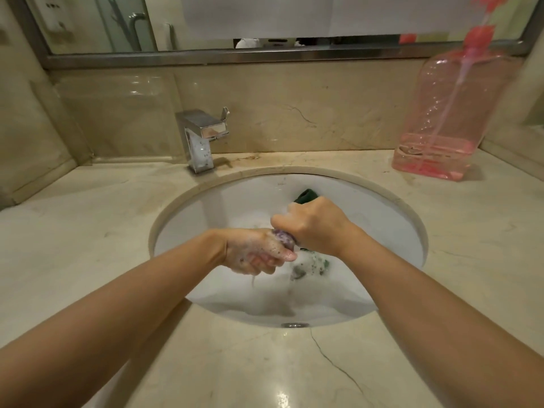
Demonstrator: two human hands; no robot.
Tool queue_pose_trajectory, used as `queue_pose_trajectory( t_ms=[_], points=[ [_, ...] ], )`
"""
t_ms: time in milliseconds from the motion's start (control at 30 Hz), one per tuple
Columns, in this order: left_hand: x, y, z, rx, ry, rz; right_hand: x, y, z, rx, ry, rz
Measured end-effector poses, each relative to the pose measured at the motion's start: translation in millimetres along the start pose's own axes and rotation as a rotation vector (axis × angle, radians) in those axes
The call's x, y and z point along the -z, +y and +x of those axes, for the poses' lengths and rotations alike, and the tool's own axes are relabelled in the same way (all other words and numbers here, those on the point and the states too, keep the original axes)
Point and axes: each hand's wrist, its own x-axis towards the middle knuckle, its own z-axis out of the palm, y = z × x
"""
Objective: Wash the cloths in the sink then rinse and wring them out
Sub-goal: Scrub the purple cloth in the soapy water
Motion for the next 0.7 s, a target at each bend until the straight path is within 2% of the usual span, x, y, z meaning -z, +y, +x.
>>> queue_pose_trajectory(
  t_ms=[133,233,333,400,467,533,600,700],
  points=[
    [-13,10,-6,-0.022,0.254,0.199,-3,3,0,-0.072,-0.042,0.075],
    [-14,15,-28,-0.016,0.437,0.374,6,-11,7,-0.266,-0.215,0.186],
    [-4,17,-55,-0.072,0.665,0.449,11,-26,22,-0.438,-0.349,0.499],
    [11,10,-70,-0.123,0.895,0.493,11,-39,41,-0.555,-0.322,0.774],
    [25,-2,-83,-0.142,1.103,0.569,7,-51,65,-0.648,-0.25,0.946],
    [38,-14,-101,-0.179,1.238,0.558,-3,-62,93,-0.672,-0.15,0.966],
    [50,-26,-121,-0.24,1.355,0.447,-12,-73,120,-0.689,-0.065,0.963],
    [70,-45,-145,-0.264,1.58,0.332,-21,-93,156,-0.756,-0.004,1.021]
  ],
)
